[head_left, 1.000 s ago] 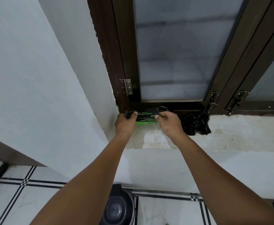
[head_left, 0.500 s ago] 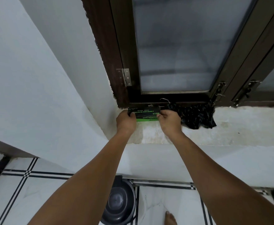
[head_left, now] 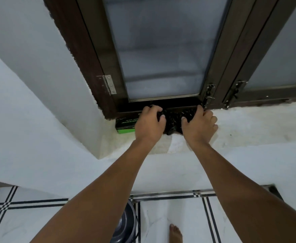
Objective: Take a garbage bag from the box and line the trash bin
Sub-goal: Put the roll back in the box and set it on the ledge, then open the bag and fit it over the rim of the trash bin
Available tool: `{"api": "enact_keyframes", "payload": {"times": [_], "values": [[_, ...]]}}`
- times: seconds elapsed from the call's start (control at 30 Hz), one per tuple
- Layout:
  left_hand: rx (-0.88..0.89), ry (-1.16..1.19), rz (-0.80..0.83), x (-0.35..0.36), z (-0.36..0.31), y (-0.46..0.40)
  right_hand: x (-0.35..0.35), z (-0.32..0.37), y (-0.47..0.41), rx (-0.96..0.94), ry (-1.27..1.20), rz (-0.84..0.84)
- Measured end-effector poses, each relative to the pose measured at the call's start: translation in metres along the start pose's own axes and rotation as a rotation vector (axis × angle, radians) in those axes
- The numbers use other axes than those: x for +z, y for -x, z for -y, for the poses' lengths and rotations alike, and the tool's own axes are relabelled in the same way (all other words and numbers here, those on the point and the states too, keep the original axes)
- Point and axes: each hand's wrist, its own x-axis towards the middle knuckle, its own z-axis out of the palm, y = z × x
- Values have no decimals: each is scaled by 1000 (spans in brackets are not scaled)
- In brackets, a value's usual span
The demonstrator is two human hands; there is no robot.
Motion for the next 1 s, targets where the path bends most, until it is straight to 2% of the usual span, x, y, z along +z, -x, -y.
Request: {"api": "enact_keyframes", "payload": {"times": [0.07,0.13,0.2,0.27,0.4,0.57,0.77,0.83,0.93,1.0], "values": [[30,-19,94,18,-16,-2,3,-16,-8,63,80,101],[35,-32,166,28,-22,-3,7,-24,-12,49,92,163],[38,-47,208,33,-27,-3,9,-29,-15,-5,-18,167],[16,16,239,34,-29,-2,7,-29,-12,-89,-230,118],[-220,505,273,17,-39,2,-12,-19,6,-231,-589,64],[-348,987,373,-32,-54,21,-58,8,44,-229,-848,112],[-298,1062,282,-89,-28,73,-100,35,121,-65,-1139,166],[-301,1039,250,-109,-14,95,-105,42,147,18,-1115,175],[-286,982,231,-132,10,125,-103,46,184,-11,-957,229],[-291,961,190,-144,22,139,-105,48,200,19,-986,282]]}}
